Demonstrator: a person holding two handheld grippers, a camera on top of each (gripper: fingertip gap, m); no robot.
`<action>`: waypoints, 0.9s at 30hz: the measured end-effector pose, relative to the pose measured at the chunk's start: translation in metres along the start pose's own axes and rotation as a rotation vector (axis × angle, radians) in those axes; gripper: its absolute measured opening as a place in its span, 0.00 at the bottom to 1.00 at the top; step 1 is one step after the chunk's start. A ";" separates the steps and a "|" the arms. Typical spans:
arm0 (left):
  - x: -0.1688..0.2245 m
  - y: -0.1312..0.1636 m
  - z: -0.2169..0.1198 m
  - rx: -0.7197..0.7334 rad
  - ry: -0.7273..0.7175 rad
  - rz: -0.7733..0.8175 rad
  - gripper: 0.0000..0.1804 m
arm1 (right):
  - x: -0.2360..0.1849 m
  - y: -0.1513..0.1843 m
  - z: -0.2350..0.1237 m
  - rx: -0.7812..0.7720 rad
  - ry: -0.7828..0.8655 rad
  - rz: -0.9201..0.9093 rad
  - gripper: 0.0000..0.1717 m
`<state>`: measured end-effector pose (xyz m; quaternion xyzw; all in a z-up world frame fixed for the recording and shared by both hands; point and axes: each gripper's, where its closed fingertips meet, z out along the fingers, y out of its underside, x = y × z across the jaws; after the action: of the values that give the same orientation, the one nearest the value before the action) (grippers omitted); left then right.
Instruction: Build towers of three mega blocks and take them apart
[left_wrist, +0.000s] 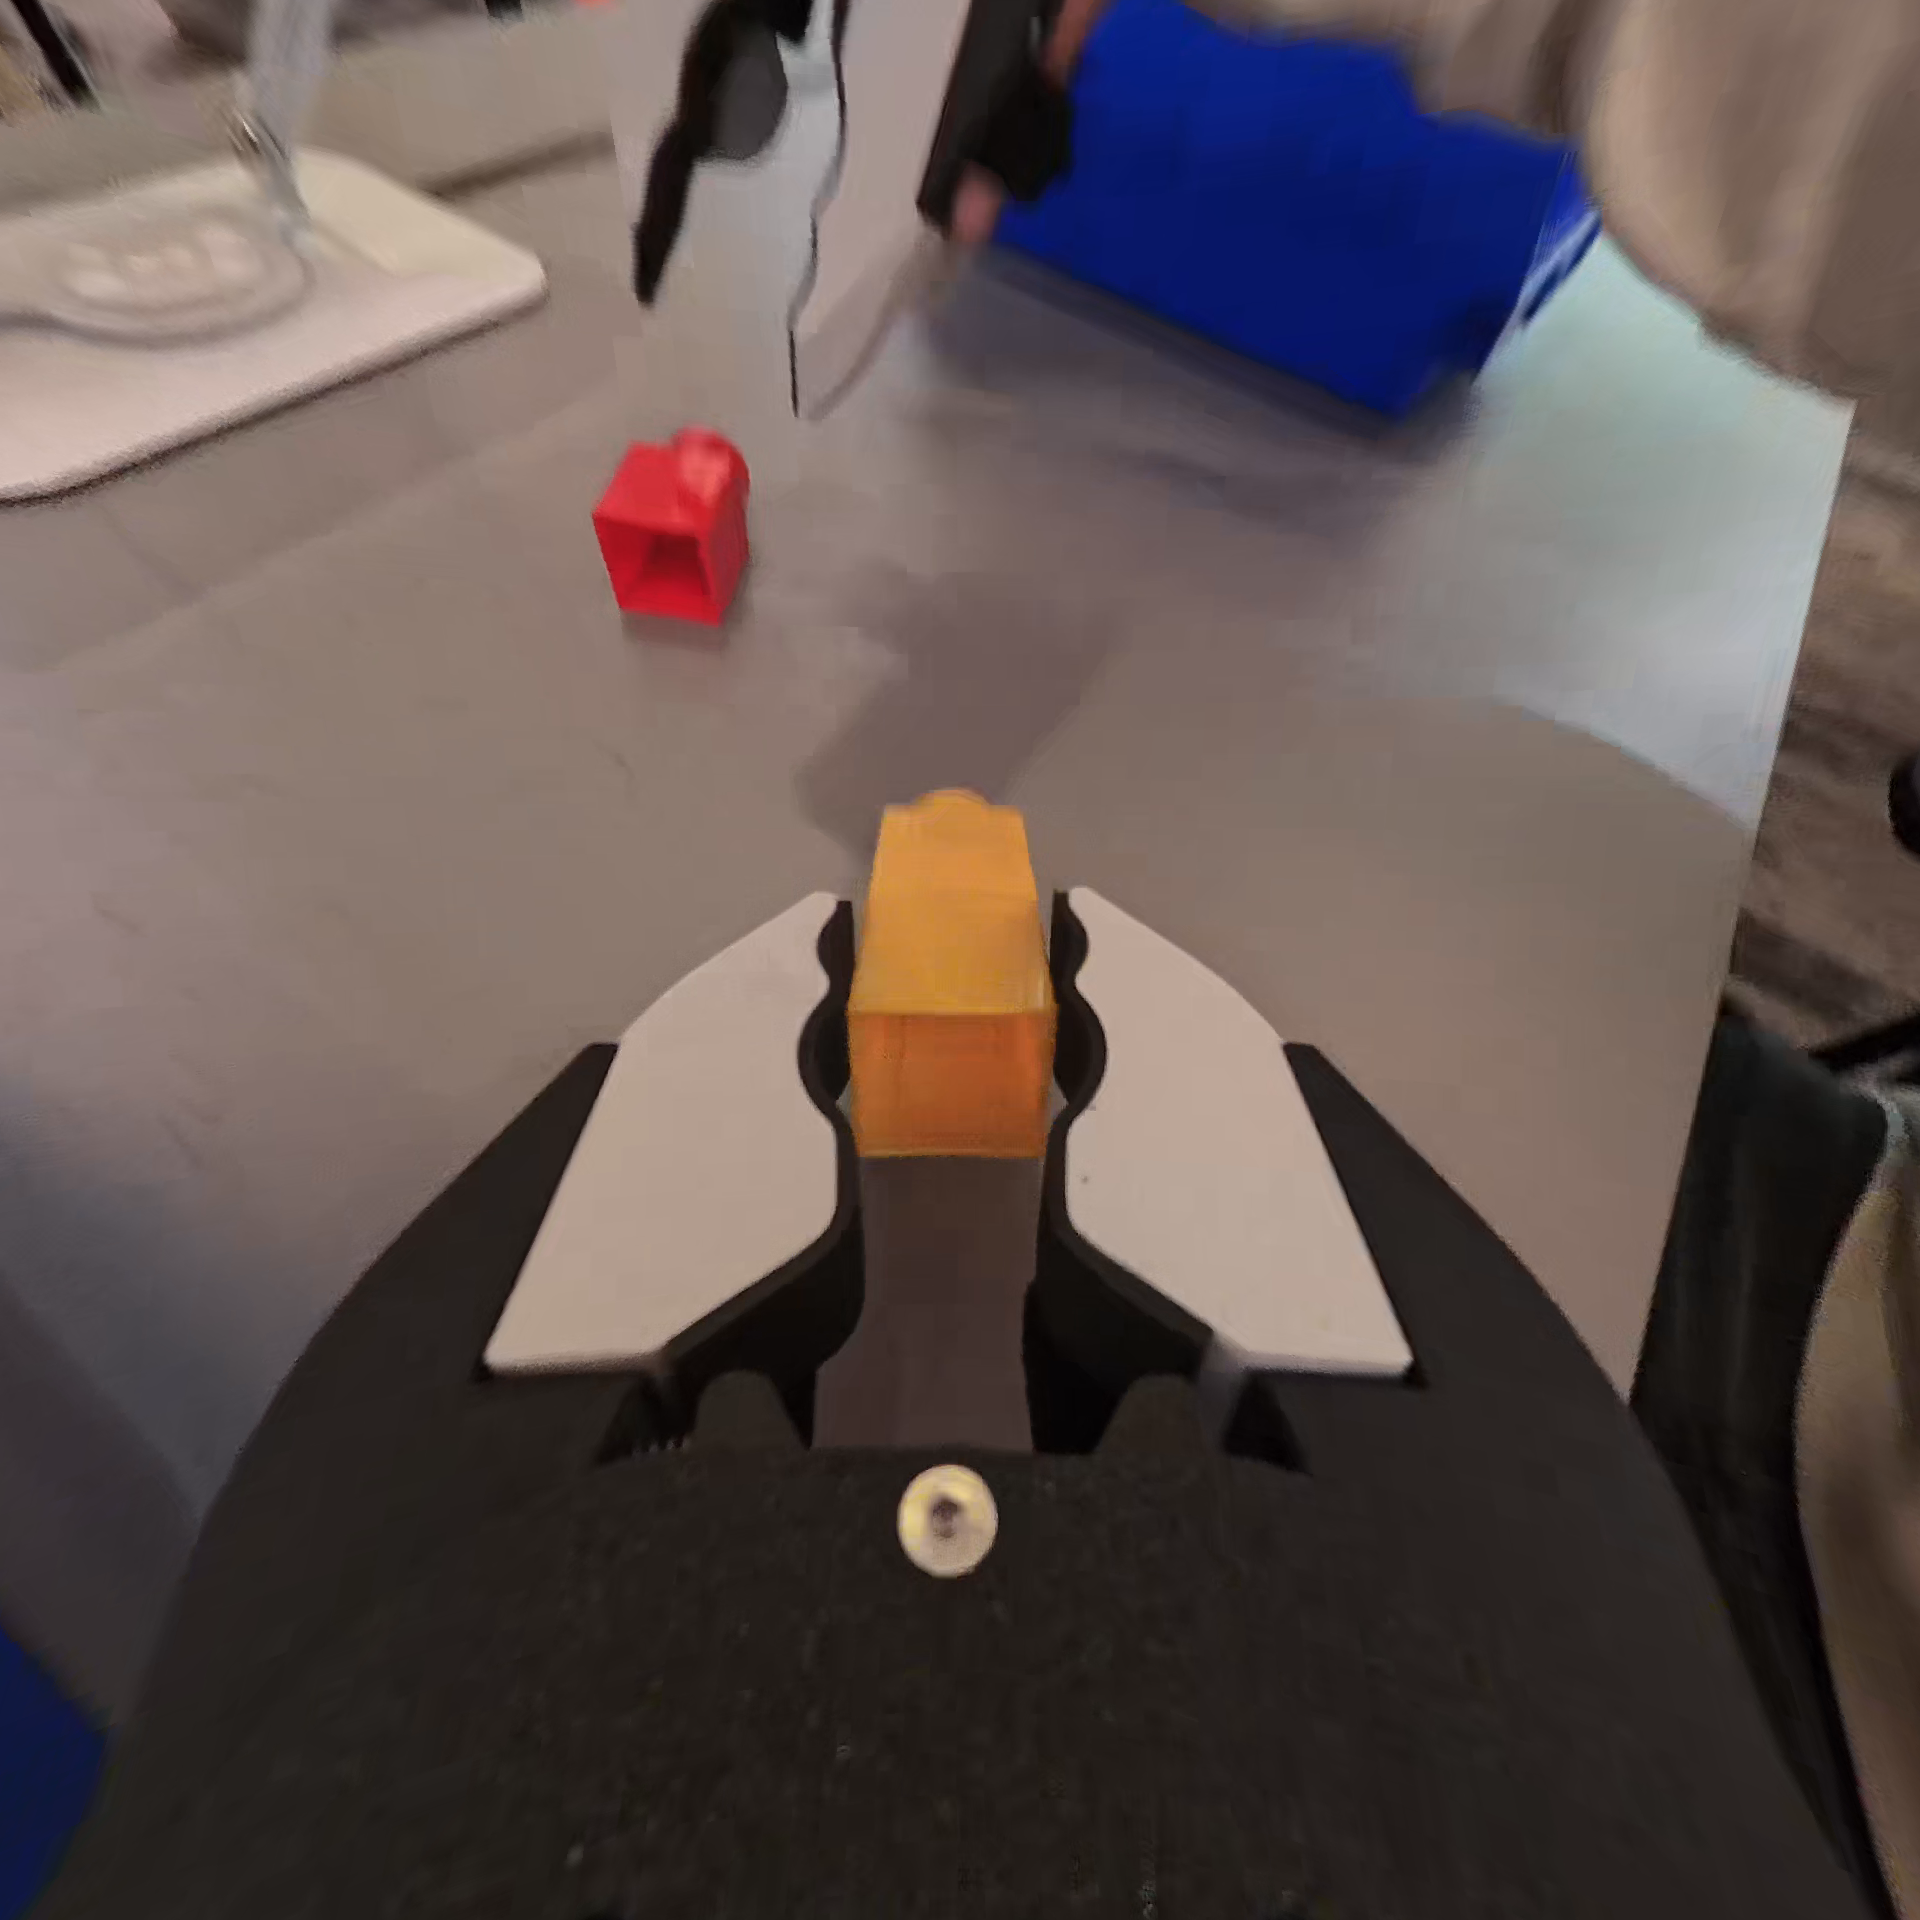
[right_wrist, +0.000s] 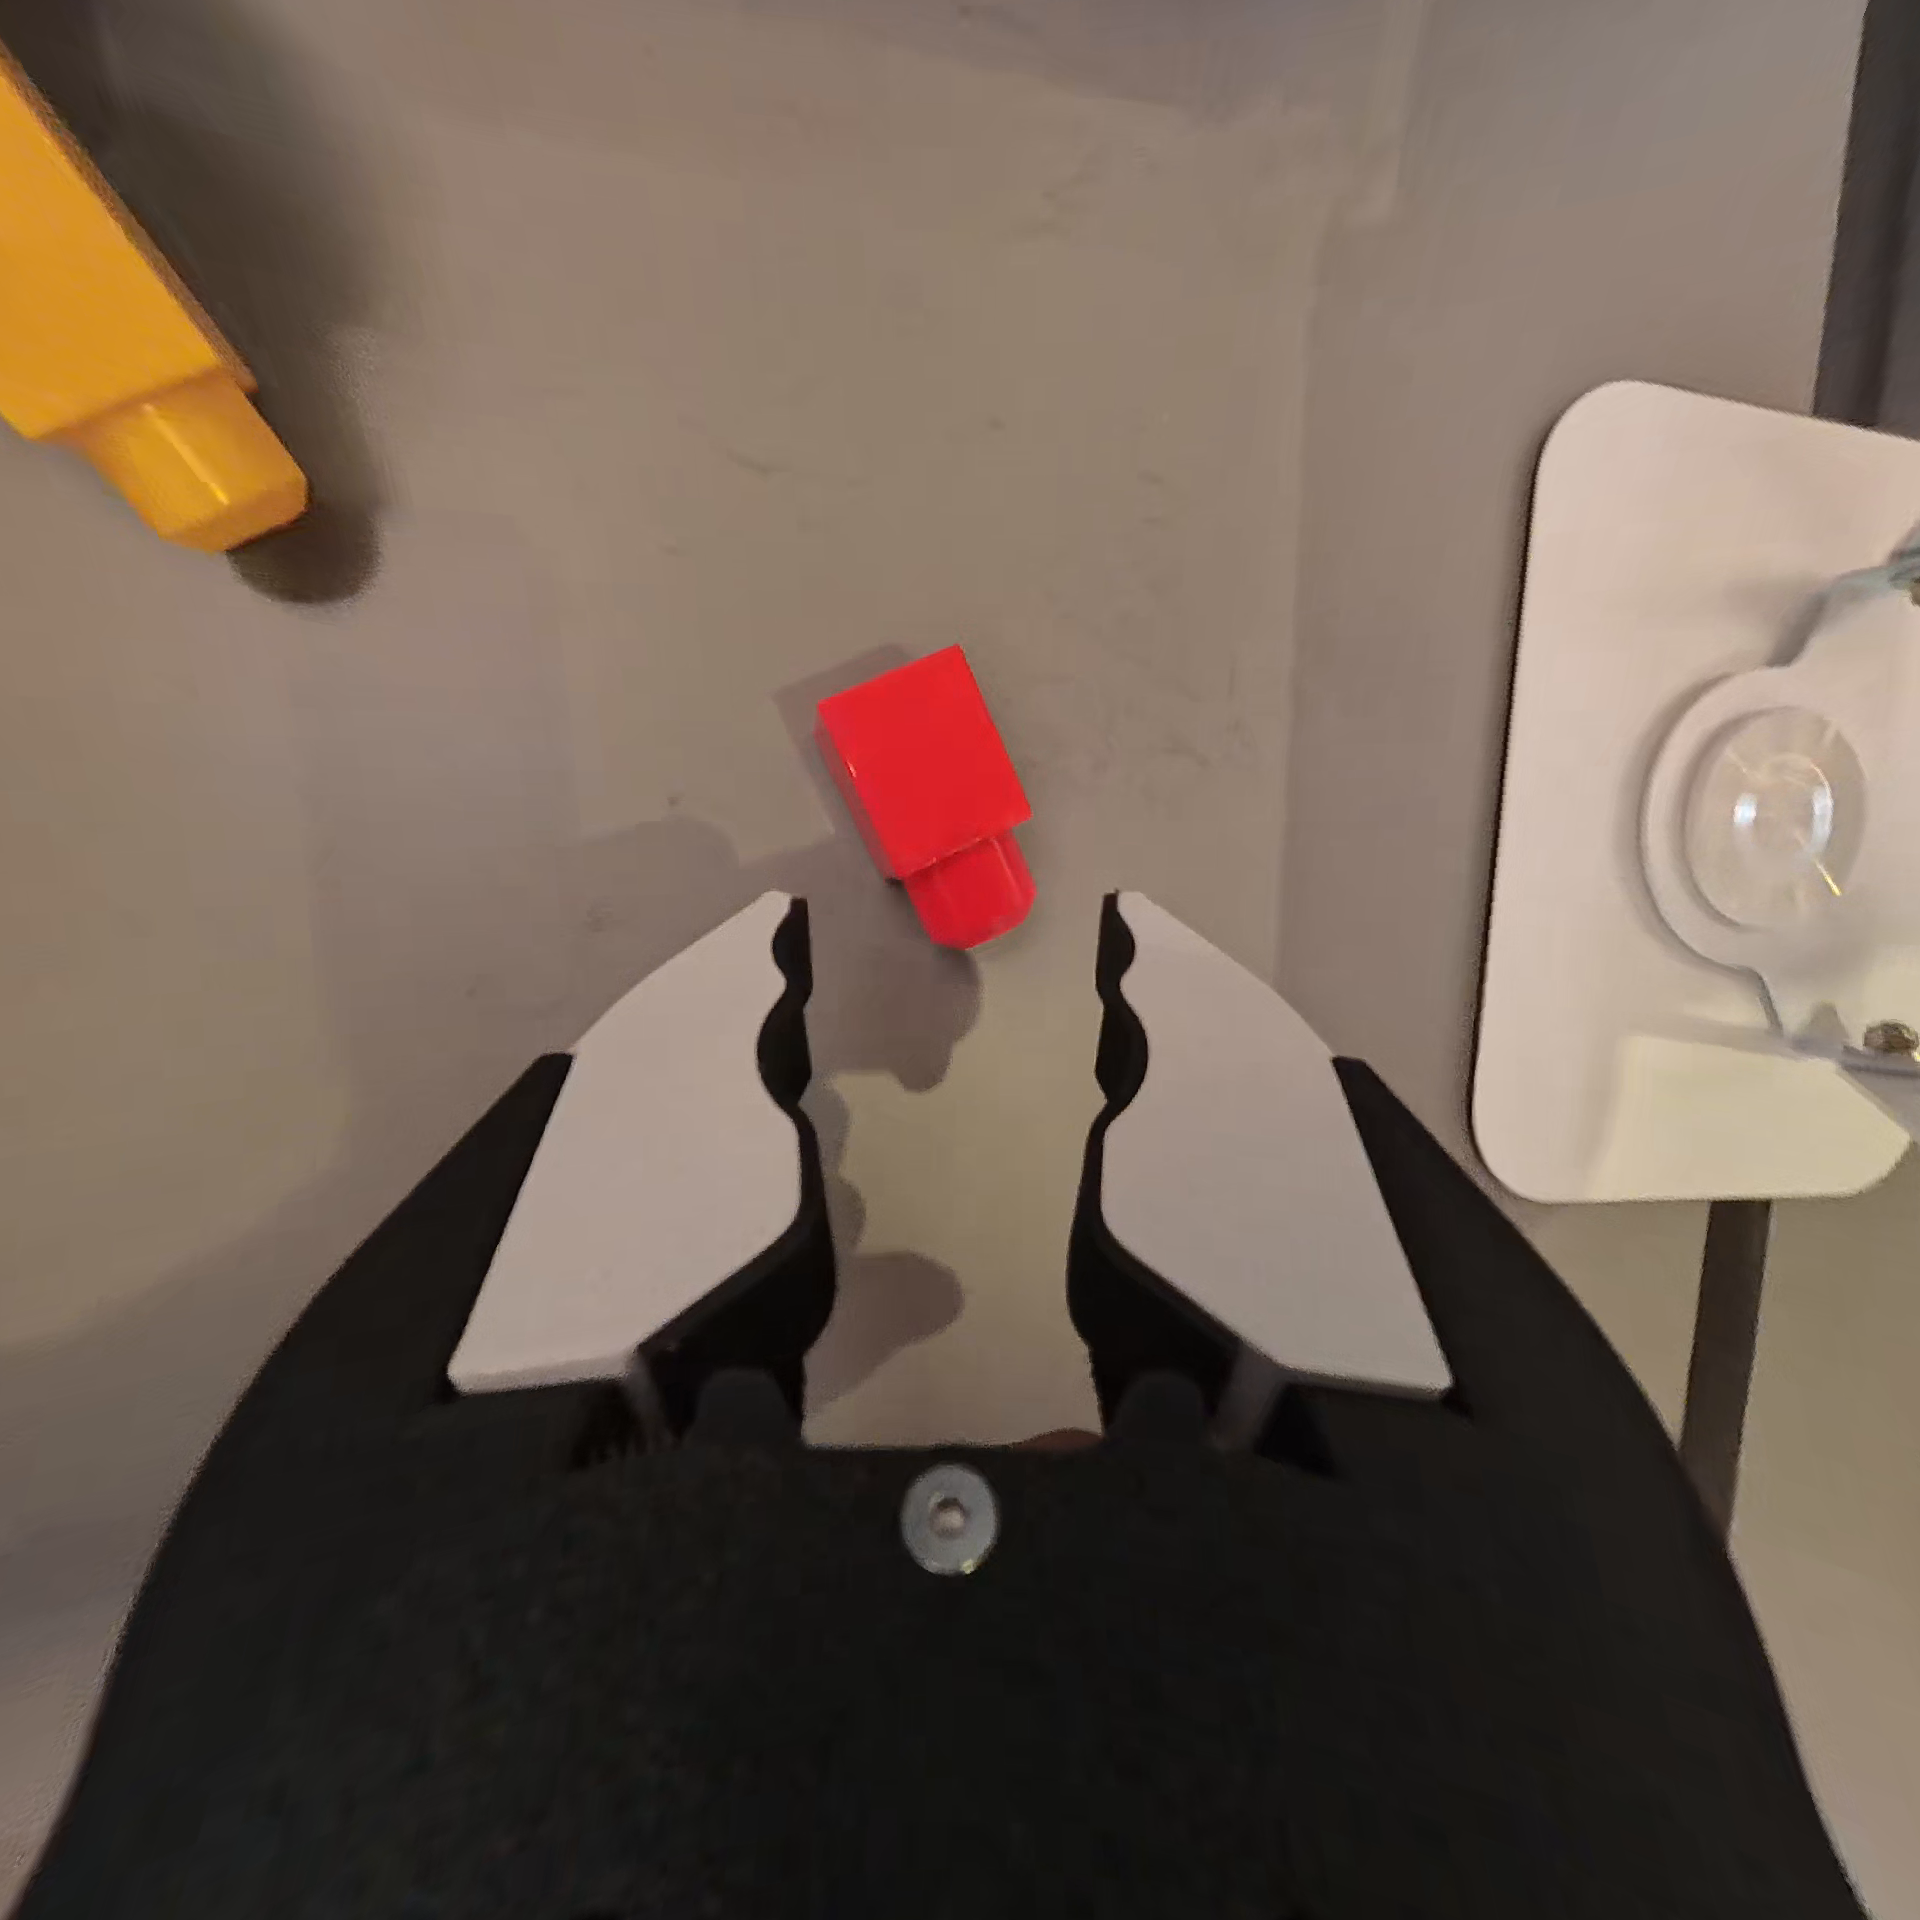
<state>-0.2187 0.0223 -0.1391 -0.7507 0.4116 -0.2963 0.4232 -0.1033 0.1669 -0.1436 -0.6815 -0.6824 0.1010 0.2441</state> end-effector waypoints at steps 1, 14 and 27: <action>0.001 0.008 0.001 -0.067 0.019 -0.006 0.20 | 0.000 -0.001 0.002 0.013 -0.016 -0.004 0.31; 0.005 0.055 0.015 -0.556 0.044 0.183 0.25 | -0.005 0.011 0.015 0.088 -0.070 0.017 0.31; 0.004 -0.041 -0.034 0.154 0.164 -0.011 0.20 | -0.005 0.006 0.035 0.244 -0.179 0.129 0.31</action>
<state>-0.2283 0.0182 -0.0866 -0.6916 0.4167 -0.3900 0.4427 -0.1145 0.1694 -0.1777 -0.6775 -0.6390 0.2587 0.2564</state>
